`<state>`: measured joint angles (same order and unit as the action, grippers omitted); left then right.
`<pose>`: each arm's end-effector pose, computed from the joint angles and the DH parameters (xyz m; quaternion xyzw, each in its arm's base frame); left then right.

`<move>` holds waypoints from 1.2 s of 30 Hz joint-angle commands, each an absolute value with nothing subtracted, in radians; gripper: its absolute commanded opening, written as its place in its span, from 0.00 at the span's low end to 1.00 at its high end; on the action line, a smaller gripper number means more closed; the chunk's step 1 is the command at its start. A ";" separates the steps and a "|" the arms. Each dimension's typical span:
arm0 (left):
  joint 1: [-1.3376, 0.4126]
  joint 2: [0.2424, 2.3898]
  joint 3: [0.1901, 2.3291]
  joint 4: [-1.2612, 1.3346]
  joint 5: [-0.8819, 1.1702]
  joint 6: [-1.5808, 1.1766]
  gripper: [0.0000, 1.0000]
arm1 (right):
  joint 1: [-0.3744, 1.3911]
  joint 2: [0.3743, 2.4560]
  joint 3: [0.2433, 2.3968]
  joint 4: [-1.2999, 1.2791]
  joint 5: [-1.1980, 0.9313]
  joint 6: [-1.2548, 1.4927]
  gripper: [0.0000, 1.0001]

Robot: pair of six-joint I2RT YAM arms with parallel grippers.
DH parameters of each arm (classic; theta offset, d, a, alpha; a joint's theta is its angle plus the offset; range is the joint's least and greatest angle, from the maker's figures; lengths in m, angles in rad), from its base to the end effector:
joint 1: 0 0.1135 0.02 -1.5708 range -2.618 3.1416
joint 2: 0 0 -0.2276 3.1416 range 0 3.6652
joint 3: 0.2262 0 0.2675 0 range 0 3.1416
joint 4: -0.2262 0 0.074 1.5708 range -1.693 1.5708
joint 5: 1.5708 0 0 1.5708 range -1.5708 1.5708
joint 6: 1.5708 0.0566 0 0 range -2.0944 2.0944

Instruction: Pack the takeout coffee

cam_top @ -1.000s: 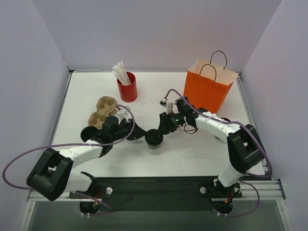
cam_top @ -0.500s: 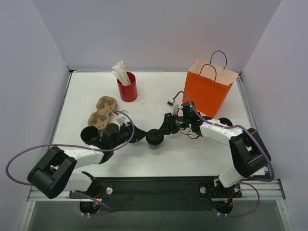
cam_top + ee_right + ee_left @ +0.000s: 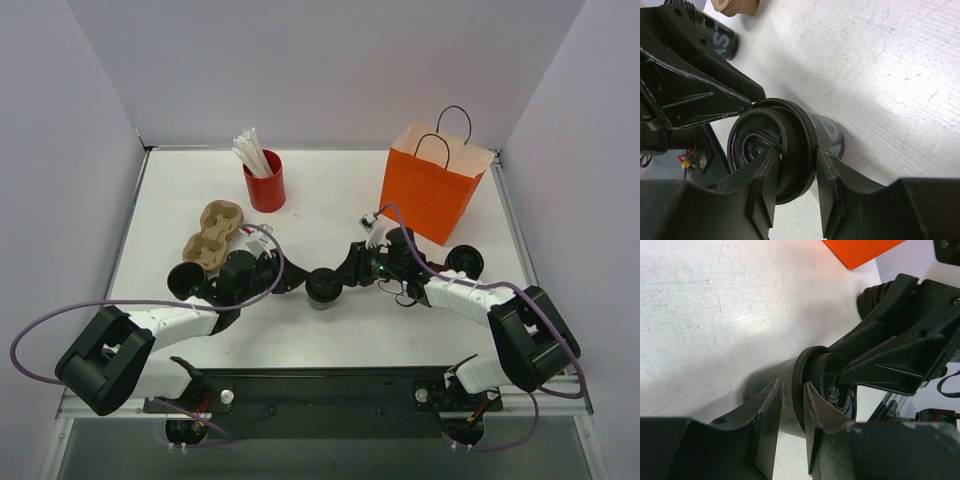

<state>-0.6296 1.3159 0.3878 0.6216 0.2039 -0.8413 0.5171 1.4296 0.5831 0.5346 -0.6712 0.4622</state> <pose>0.2279 -0.1802 0.1220 -0.0250 0.8044 -0.4553 0.3808 0.2592 0.1879 0.1470 -0.2147 0.7576 0.4964 0.3653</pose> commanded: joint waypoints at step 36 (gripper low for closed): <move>-0.624 1.164 0.393 0.429 0.276 -0.874 0.50 | 0.600 1.460 0.572 0.244 -0.371 0.495 0.13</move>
